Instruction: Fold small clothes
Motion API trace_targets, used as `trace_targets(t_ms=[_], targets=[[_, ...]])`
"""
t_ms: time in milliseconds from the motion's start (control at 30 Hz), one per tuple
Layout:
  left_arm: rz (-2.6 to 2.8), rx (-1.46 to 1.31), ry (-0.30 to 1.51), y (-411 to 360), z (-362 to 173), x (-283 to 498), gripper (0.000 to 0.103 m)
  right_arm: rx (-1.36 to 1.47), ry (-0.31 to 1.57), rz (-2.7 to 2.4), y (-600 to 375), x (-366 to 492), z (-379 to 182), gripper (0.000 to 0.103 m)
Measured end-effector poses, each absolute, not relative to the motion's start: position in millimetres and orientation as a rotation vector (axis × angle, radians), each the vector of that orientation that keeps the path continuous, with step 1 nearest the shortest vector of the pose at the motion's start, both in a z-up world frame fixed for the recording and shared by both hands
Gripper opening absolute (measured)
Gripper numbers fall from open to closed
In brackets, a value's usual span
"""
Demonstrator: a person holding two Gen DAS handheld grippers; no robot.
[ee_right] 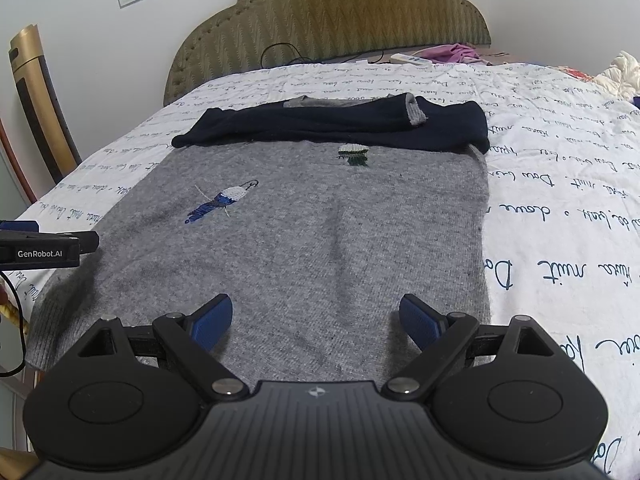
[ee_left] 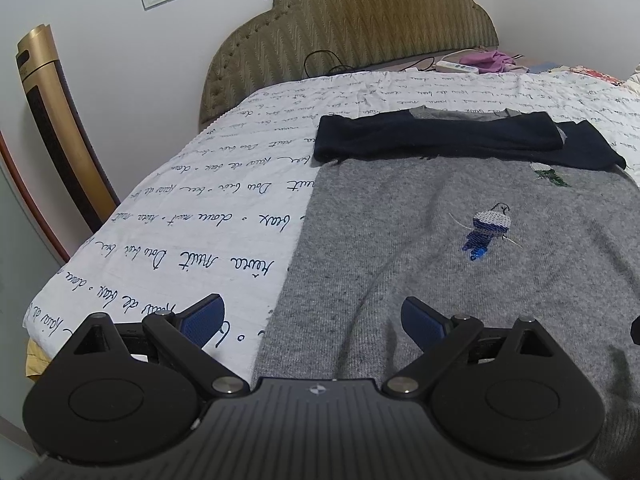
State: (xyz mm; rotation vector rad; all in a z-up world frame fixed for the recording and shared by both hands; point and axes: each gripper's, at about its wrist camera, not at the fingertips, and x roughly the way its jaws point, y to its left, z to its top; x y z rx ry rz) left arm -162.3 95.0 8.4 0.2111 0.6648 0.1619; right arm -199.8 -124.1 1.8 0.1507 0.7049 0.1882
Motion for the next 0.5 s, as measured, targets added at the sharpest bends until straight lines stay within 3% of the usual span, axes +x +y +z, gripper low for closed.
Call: trace_targets(t_ms=[500], targets=[[-0.16, 0.115, 0.723, 149.2, 7.1, -175.6, 0.097, 0.291, 0.694, 0.16, -189.3, -222.1, -1.6, 0.091]])
